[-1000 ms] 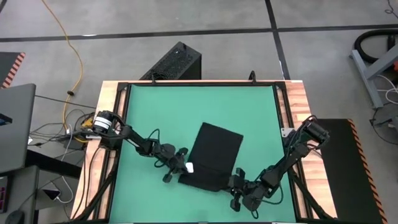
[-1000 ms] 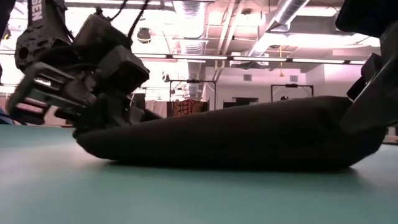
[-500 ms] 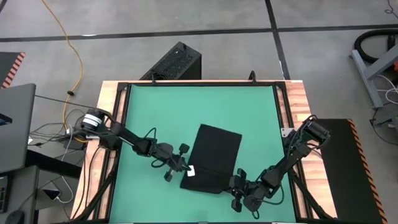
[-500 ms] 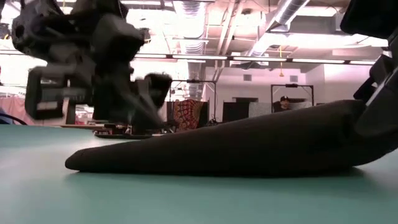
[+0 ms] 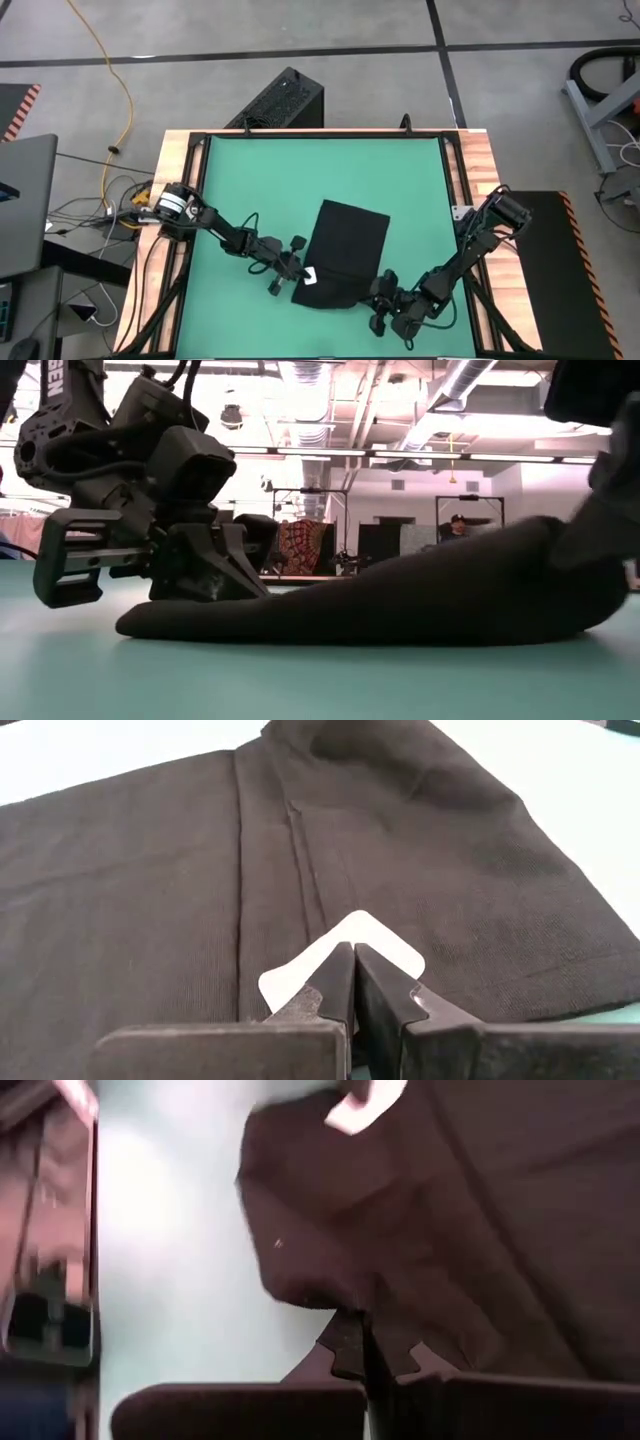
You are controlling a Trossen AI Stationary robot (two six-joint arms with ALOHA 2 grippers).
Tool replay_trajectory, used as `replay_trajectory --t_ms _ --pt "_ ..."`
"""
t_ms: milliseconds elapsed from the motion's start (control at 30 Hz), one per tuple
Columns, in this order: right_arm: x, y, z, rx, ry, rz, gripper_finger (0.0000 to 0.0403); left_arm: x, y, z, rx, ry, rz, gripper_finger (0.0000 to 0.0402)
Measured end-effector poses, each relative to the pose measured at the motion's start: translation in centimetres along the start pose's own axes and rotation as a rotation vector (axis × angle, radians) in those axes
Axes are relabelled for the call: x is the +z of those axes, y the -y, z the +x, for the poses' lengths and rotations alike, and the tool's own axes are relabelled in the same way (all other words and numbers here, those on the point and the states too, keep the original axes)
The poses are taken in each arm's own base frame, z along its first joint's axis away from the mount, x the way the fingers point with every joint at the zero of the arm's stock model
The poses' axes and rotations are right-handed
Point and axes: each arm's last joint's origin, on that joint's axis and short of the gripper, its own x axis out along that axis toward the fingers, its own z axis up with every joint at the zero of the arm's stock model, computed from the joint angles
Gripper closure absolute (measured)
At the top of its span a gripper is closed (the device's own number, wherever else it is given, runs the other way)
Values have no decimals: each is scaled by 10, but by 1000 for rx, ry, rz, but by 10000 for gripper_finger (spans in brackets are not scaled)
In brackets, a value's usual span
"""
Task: Roll towel into tight, uniform cylinder
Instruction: Roll the black towel
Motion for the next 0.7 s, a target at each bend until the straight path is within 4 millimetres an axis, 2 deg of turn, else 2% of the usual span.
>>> replay_trajectory --t_ms 233,367,700 --pt "3 2 0 -37 83 220 398 -2 2 0 -27 -29 -56 401" --pt "2 11 1 -108 109 397 398 -3 2 0 -48 -39 -94 401" --pt "-6 29 -3 -261 45 501 398 -4 3 0 -53 -48 -109 401"
